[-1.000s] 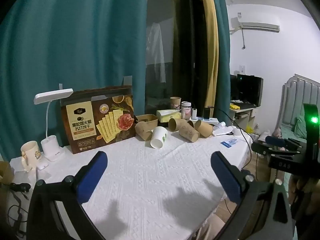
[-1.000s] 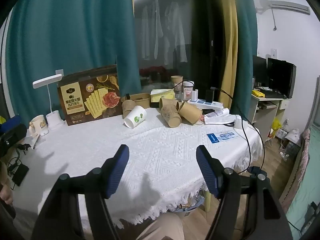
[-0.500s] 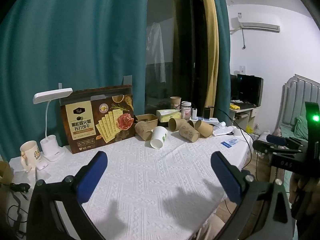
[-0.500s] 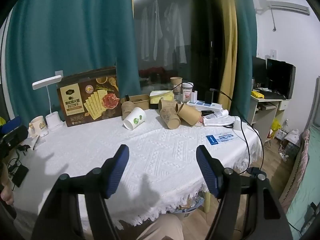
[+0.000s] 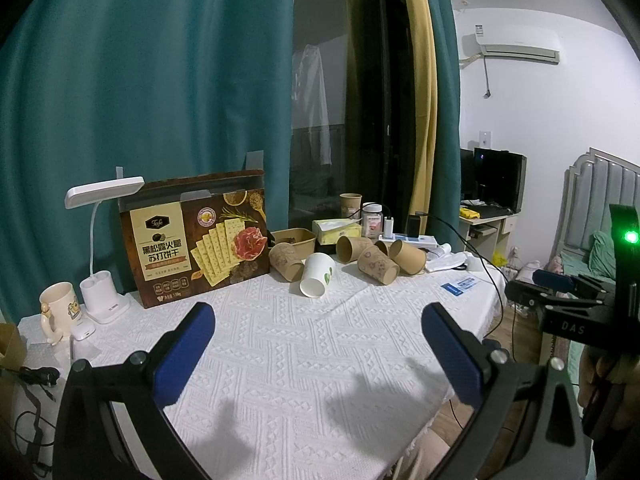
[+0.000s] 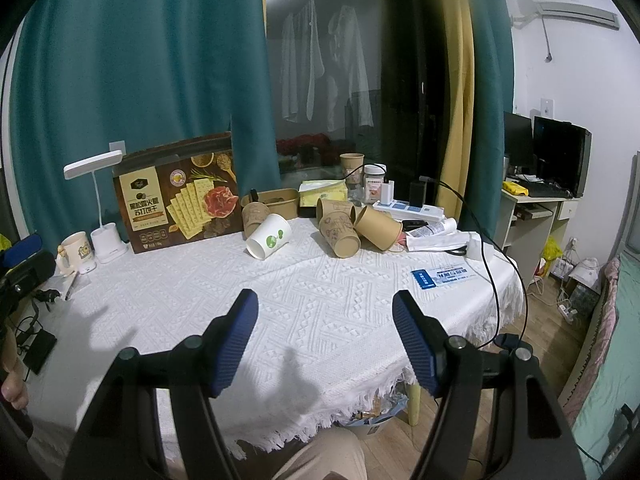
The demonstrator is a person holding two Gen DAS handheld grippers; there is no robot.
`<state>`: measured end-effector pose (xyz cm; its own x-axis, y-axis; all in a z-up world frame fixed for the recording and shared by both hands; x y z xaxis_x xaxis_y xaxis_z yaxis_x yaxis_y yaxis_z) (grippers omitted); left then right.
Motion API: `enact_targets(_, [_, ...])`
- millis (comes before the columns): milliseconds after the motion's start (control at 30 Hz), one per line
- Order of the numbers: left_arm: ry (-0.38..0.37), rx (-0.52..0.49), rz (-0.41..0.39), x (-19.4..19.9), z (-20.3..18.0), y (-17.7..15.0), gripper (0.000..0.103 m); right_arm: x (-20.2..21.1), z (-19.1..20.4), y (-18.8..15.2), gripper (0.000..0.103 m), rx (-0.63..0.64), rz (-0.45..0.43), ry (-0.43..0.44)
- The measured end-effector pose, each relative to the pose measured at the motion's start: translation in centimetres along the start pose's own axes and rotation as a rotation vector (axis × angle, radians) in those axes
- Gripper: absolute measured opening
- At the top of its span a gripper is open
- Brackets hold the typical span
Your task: Flip cup upright
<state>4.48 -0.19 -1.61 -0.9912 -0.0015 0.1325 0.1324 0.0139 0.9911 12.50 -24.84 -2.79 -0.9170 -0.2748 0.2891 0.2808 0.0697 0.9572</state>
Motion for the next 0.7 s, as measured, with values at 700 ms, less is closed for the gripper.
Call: enact_targets(700, [0.0, 0.0, 0.0, -0.16, 0.01, -0.03, 0.103, 0.04, -0.07, 0.35, 0.067, -0.002, -0.002, 0.001])
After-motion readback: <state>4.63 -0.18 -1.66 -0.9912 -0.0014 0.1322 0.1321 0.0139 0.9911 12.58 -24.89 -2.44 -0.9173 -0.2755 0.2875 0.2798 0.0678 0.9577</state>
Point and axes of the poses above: each gripper's, at about its wrist camera, not at the fingertips, and x roughly against the way its jaws point, z to its left, y to its top, the point moved 5 cm from there along -x, roughly the way its jaws point, and after that the axes turned 11 degrees about -z, right-handed, at the moved point
